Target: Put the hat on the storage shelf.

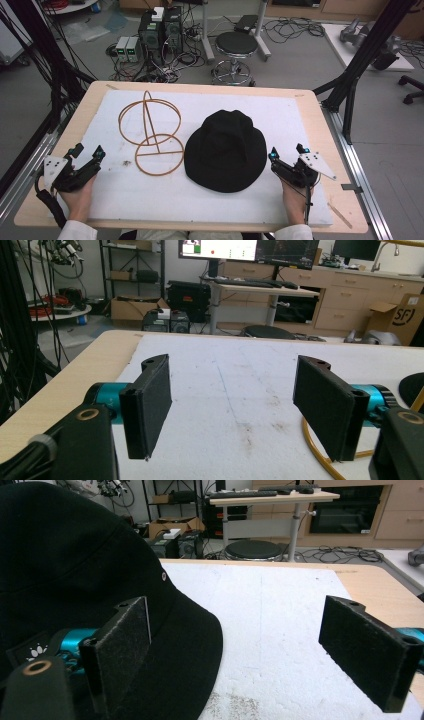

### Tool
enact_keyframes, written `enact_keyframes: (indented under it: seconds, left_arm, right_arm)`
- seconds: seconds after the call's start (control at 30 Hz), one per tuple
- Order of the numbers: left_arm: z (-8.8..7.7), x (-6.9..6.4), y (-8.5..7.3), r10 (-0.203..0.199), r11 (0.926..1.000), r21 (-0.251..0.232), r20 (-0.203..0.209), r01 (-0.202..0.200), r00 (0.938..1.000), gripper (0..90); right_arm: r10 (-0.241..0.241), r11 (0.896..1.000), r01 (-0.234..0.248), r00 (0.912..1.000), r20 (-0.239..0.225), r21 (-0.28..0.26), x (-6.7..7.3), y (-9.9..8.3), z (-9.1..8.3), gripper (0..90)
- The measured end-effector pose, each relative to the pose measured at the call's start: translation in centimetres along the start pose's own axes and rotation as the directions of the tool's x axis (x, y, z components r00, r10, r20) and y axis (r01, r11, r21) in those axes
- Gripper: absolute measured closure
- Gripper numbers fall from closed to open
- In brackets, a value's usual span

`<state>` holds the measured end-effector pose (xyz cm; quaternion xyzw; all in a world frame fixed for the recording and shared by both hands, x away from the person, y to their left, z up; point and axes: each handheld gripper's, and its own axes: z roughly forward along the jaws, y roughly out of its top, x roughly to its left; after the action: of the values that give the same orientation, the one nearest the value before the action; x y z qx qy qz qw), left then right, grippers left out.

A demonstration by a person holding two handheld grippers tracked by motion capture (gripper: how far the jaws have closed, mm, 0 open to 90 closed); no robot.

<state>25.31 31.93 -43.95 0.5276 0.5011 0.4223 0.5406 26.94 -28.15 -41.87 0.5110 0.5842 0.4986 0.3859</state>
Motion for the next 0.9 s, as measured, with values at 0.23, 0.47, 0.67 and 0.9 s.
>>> enact_keyframes:
  seconds: [0.23, 0.47, 0.67, 0.9]
  left_arm:
    - [-0.01, 0.05, -0.01, 0.002, 1.0, 0.003, -0.001, -0.002, 1.0, 31.7]
    - [0.0, 0.06, -0.02, 0.004, 1.0, 0.003, 0.0, -0.004, 1.0, 31.7]
    - [0.01, 0.06, -0.02, 0.003, 1.0, 0.003, 0.001, -0.003, 1.0, 31.7]
    - [0.02, 0.06, -0.03, 0.003, 1.0, 0.003, 0.001, -0.003, 1.0, 31.7]
  right_arm:
    - [0.0, 1.0, 0.0, 1.0, 0.0, 0.001, 0.0, 0.0, 0.0, 12.2]
    - [-0.001, 1.0, 0.001, 1.0, 0.0, 0.002, 0.0, 0.0, 0.0, 12.2]
    - [0.001, 1.0, -0.001, 1.0, 0.0, 0.003, 0.01, 0.0, 0.01, 12.2]
    - [0.005, 1.0, -0.005, 1.0, -0.005, -0.004, 0.06, 0.04, -0.1, 12.2]
